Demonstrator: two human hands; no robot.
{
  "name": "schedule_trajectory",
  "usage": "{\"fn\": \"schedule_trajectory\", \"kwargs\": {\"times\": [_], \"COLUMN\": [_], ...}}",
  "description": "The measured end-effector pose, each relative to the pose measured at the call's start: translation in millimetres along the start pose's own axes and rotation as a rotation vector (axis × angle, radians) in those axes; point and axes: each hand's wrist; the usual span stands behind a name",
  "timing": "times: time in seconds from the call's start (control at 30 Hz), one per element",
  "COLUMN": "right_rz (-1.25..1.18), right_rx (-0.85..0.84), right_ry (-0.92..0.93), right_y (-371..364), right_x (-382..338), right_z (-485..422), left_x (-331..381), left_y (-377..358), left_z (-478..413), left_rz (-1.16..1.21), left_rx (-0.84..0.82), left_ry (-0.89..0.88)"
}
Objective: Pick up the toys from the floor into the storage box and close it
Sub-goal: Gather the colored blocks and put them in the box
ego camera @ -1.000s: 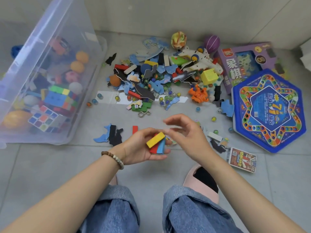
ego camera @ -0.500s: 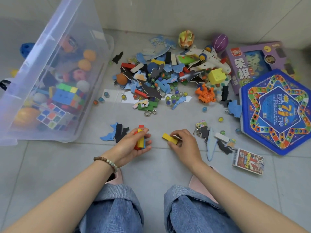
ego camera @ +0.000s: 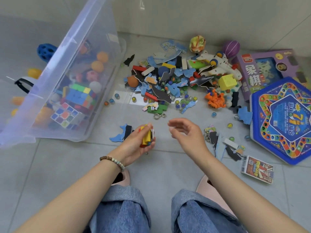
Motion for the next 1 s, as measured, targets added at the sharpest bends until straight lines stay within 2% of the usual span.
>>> {"fn": "schedule_trajectory", "kwargs": {"times": [0.1,0.17,0.23,0.33,0.47,0.6,0.67,0.73,0.8,0.9,0.93,1.0], "right_rz": [0.239,0.386,0.510,0.657,0.506,0.311,0.231,0.054,-0.062,0.070,0.123,0.160], "right_rx": [-0.128,-0.246,-0.333,-0.306,-0.221,-0.191,-0.209,-0.258,-0.411,-0.624,-0.631,-0.522], "right_ry": [-0.041,-0.001,0.056,0.124,0.110,-0.062,-0.070,-0.045,-0.039,-0.012,0.023,0.070], "right_y": [-15,-33,-49,-58,-59,-57,-53,-48,-48,-56,-59,-59], "right_x": [12,15,15,17,24,25,18,0,-23,-47,-52,-55], "right_z": [-16,-23,-28,-31,-24,-23,-25,-24,-22,-22,-24,-30], "left_x": [12,20,26,27,22,23,23,24,24,23,23,23], "left_y": [16,32,45,54,55,58,60,59,56,52,52,53], "left_z": [2,5,9,13,14,15,14,15,16,17,18,20], "left_rz": [-0.139,-0.197,-0.218,-0.184,-0.104,-0.083,-0.080,-0.081,-0.082,-0.073,-0.055,-0.006], "left_rx": [0.113,0.159,0.189,0.165,0.134,0.129,0.109,0.082,0.052,-0.020,-0.032,-0.017], "left_ry": [-0.167,-0.258,-0.291,-0.259,-0.205,-0.193,-0.180,-0.165,-0.126,-0.024,-0.003,-0.012]}}
Point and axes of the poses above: each hand's wrist, its own z-axis away from the middle knuckle, its own y-axis out of the back of the hand, x = y × z, and after that the axes turned 5 degrees about z, right-handed
